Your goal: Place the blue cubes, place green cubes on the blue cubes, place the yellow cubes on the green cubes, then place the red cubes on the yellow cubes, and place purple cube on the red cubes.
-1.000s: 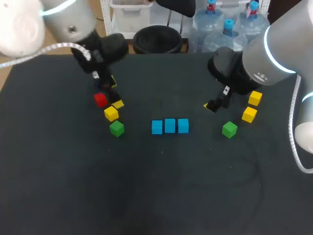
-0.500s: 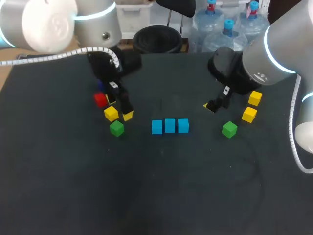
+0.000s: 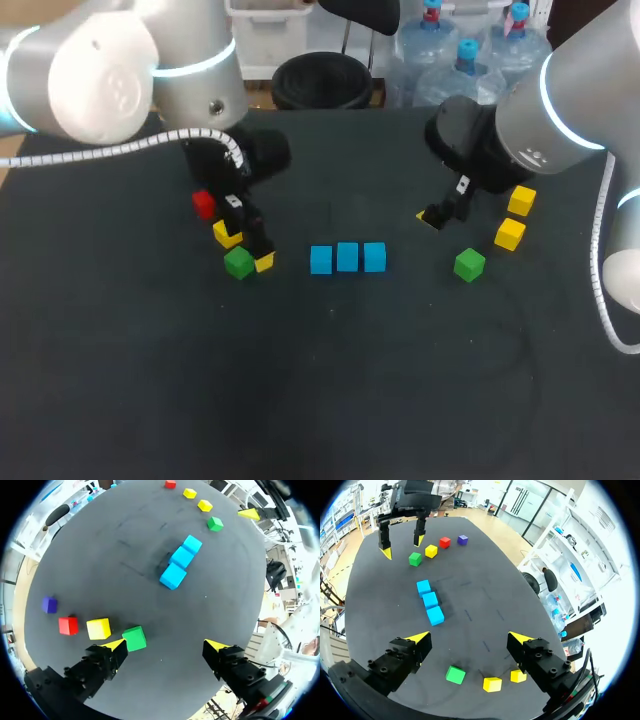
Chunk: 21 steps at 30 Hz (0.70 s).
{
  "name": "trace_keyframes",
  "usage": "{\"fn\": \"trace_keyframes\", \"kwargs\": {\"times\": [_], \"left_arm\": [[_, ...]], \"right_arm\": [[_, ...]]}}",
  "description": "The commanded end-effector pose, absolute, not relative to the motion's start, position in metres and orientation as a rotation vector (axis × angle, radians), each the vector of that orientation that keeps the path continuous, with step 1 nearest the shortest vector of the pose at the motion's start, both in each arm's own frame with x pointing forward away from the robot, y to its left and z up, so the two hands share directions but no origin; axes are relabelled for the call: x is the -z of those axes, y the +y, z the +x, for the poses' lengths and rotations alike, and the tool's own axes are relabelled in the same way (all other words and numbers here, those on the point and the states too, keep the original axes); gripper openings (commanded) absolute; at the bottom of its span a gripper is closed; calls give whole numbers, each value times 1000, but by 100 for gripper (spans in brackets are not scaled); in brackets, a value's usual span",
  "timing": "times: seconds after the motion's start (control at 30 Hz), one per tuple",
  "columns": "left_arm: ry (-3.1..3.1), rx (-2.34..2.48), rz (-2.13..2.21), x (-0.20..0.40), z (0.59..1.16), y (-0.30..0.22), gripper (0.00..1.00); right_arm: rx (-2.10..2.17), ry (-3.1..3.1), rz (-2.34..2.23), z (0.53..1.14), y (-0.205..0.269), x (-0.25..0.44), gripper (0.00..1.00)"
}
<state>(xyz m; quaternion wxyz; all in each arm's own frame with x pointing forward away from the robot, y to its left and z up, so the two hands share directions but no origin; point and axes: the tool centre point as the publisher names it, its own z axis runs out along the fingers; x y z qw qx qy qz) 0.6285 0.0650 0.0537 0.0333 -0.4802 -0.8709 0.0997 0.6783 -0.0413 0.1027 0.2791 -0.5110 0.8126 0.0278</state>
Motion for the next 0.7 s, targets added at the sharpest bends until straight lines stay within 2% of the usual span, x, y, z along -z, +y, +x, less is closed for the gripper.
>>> {"fn": "trace_keyframes", "kwargs": {"times": [0.03,0.7], "left_arm": [[-2706,-301,-1451,-50,625,71,100],[-2794,-299,-1337,-31,620,76,100]], "right_arm": [[-64,2176,-1361,675,-41,-102,100],[-64,2176,-1361,675,-41,-102,100]]}}
